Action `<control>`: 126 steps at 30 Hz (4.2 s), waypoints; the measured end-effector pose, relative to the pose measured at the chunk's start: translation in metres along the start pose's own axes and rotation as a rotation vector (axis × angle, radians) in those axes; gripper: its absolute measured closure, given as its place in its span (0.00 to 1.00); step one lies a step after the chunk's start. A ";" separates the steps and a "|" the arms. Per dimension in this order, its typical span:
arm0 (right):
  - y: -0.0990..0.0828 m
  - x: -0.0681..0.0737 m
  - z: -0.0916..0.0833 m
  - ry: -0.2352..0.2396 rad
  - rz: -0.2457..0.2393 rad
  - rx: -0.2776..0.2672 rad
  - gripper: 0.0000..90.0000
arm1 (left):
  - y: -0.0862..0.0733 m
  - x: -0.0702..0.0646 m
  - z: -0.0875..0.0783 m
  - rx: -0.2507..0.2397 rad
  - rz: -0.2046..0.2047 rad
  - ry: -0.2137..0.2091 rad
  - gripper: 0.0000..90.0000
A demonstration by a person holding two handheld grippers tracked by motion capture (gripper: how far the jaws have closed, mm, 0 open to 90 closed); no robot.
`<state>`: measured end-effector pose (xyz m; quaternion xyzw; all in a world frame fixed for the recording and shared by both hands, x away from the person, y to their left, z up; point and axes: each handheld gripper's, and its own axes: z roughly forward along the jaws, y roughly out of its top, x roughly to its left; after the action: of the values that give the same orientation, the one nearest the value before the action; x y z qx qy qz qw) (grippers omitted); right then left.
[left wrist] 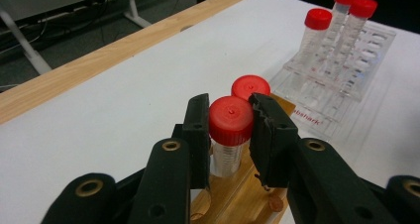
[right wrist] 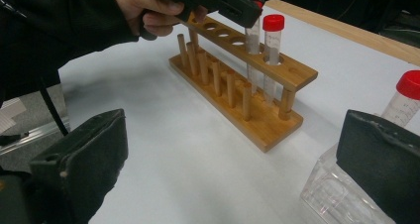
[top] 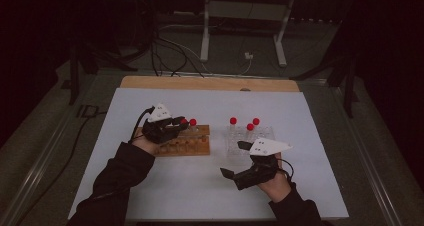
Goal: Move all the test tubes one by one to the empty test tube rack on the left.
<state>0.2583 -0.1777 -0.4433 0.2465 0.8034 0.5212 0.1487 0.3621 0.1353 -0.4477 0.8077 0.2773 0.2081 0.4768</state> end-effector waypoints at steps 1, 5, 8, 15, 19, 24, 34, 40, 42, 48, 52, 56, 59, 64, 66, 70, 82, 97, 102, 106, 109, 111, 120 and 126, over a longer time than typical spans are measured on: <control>0.000 0.000 0.000 0.000 0.000 0.002 0.00 | -0.001 0.000 0.001 0.009 0.007 0.004 0.80; 0.000 -0.001 -0.001 0.005 -0.002 0.000 0.00 | -0.001 0.000 0.002 0.015 0.006 -0.005 0.80; 0.001 -0.001 -0.002 0.008 -0.002 -0.002 0.00 | 0.000 0.001 0.001 0.024 0.002 -0.010 0.79; 0.005 -0.002 -0.005 0.015 -0.007 -0.001 0.00 | 0.001 0.002 0.001 0.037 -0.013 -0.023 0.78; 0.007 -0.003 -0.008 0.017 -0.010 -0.004 0.00 | 0.001 0.000 -0.002 0.045 -0.025 -0.018 0.62; 0.009 -0.009 -0.012 0.015 -0.002 -0.015 0.00 | 0.003 -0.004 -0.017 0.005 -0.034 -0.053 0.40; 0.010 -0.036 -0.024 -0.034 0.014 -0.034 0.00 | 0.000 -0.020 -0.052 -0.048 -0.034 -0.174 0.09; 0.005 -0.057 -0.029 -0.122 0.028 -0.030 0.00 | -0.012 -0.033 -0.063 -0.056 -0.023 -0.212 0.02; 0.002 -0.064 -0.030 -0.144 0.037 -0.022 0.00 | -0.016 -0.037 -0.065 -0.059 -0.023 -0.222 0.02; -0.010 -0.085 -0.030 -0.215 0.070 0.005 0.09 | -0.026 -0.045 -0.067 -0.058 -0.018 -0.235 0.02; -0.019 -0.101 -0.029 -0.254 0.099 0.020 0.21 | -0.030 -0.049 -0.067 -0.062 -0.014 -0.247 0.02; -0.026 -0.116 -0.025 -0.292 0.122 0.046 0.35 | -0.033 -0.049 -0.066 -0.060 -0.018 -0.248 0.02; -0.029 -0.124 -0.022 -0.293 0.130 0.060 0.48 | -0.034 -0.048 -0.066 -0.060 -0.019 -0.248 0.02; -0.032 -0.131 -0.011 -0.284 0.122 0.101 0.62 | -0.036 -0.048 -0.065 -0.055 -0.015 -0.242 0.02; -0.033 -0.133 -0.007 -0.285 0.121 0.109 0.66 | -0.037 -0.048 -0.065 -0.052 -0.020 -0.247 0.02; -0.033 -0.138 -0.001 -0.278 0.135 0.112 0.70 | -0.038 -0.047 -0.065 -0.052 -0.018 -0.238 0.02; -0.031 -0.138 0.011 -0.267 0.122 0.138 0.83 | -0.039 -0.046 -0.062 -0.046 -0.023 -0.245 0.02; -0.015 -0.132 -0.010 -0.286 0.100 0.078 0.84 | -0.040 -0.045 -0.062 -0.046 -0.025 -0.247 0.02; -0.006 -0.130 -0.021 -0.290 0.093 0.050 0.84 | -0.039 -0.045 -0.062 -0.041 -0.028 -0.248 0.02; -0.001 -0.129 -0.034 -0.288 0.103 0.023 0.84 | -0.039 -0.045 -0.062 -0.041 -0.027 -0.245 0.02; 0.001 -0.126 -0.043 -0.291 0.097 0.015 0.84 | -0.039 -0.045 -0.062 -0.040 -0.027 -0.244 0.02; 0.002 -0.123 -0.047 -0.293 0.088 0.019 0.84 | -0.038 -0.046 -0.062 -0.038 -0.028 -0.249 0.02; 0.005 -0.100 -0.060 -0.253 0.054 0.018 0.84 | -0.036 -0.048 -0.063 -0.027 -0.023 -0.258 0.02; 0.003 -0.082 -0.056 -0.196 0.037 0.035 0.84 | -0.034 -0.050 -0.064 -0.026 -0.015 -0.266 0.02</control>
<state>0.2996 -0.2643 -0.4186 0.3136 0.7893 0.4831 0.2127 0.2772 0.1580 -0.4526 0.8197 0.2150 0.0992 0.5215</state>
